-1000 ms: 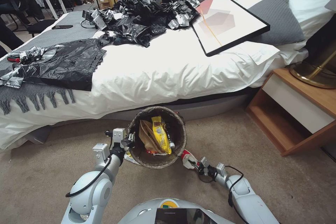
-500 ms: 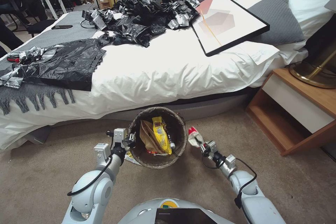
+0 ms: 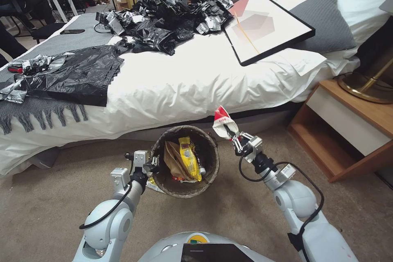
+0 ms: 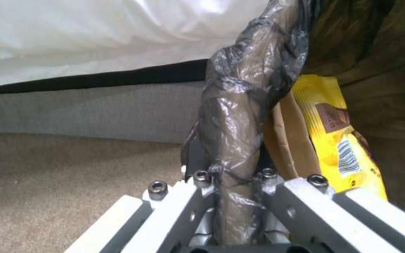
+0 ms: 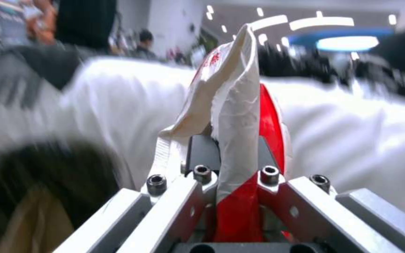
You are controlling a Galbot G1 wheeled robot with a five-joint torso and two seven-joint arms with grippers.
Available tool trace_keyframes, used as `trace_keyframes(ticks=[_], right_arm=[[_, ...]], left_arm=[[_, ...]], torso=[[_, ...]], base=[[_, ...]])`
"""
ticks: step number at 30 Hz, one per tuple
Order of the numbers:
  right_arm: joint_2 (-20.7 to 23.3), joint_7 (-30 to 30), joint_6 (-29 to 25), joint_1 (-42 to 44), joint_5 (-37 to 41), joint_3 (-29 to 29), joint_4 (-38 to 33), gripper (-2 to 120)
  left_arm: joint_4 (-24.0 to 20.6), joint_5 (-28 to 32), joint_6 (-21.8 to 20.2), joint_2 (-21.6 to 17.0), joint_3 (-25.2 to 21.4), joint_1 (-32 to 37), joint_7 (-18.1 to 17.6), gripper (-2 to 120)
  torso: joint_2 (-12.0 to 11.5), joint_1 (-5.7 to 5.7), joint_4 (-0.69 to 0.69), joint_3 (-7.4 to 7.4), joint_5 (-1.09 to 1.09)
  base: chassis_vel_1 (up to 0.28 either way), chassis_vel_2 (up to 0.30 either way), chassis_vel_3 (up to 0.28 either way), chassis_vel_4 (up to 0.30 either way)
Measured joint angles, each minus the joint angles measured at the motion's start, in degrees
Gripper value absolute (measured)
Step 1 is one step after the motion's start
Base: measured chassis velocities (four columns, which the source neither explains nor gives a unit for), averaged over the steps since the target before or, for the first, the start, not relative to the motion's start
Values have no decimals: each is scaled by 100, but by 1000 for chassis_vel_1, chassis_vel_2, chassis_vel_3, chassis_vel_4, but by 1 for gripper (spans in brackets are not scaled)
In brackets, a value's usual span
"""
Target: Pick up the trash bin, then pick up the garbage from the floor and place it into the trash bin.
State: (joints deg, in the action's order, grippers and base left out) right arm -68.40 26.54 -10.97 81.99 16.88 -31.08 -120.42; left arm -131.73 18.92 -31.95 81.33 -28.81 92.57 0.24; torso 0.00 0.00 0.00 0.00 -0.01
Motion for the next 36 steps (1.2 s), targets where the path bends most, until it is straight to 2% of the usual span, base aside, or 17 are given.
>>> trace_keyframes(ticks=[3, 8, 10, 14, 18, 36], right_arm=[[89, -52, 127, 151, 9, 259, -918, 2], [185, -245, 208, 184, -242, 723, -1038, 2], [280, -376, 270, 140, -339, 986, -992, 2], [370, -447, 314, 97, -398, 1153, -913, 2], [664, -626, 449, -75, -474, 1597, -607, 2], [671, -625, 396, -38, -622, 1943, 83, 2]], left_arm=[[4, -2, 0, -5, 15, 0, 2, 0], [4, -7, -2, -2, 43, 3, 2, 0], [-5, -9, -16, -2, 69, 17, -1, 0], [-14, -14, -28, -2, 81, 28, -5, 0], [-63, -30, -118, 8, 98, 60, -44, 0], [-165, 115, -410, 21, 108, 61, -228, 0]], torso=[[0, 0, -1, 0, 1], [0, 0, -1, 0, 1], [0, 0, 0, 0, 1], [0, 0, 0, 0, 1], [0, 0, 0, 0, 1], [0, 0, -1, 0, 1]], base=[[0, 0, 0, 0], [0, 0, 0, 0], [0, 0, 0, 0], [0, 0, 0, 0], [0, 0, 0, 0], [0, 0, 0, 0]])
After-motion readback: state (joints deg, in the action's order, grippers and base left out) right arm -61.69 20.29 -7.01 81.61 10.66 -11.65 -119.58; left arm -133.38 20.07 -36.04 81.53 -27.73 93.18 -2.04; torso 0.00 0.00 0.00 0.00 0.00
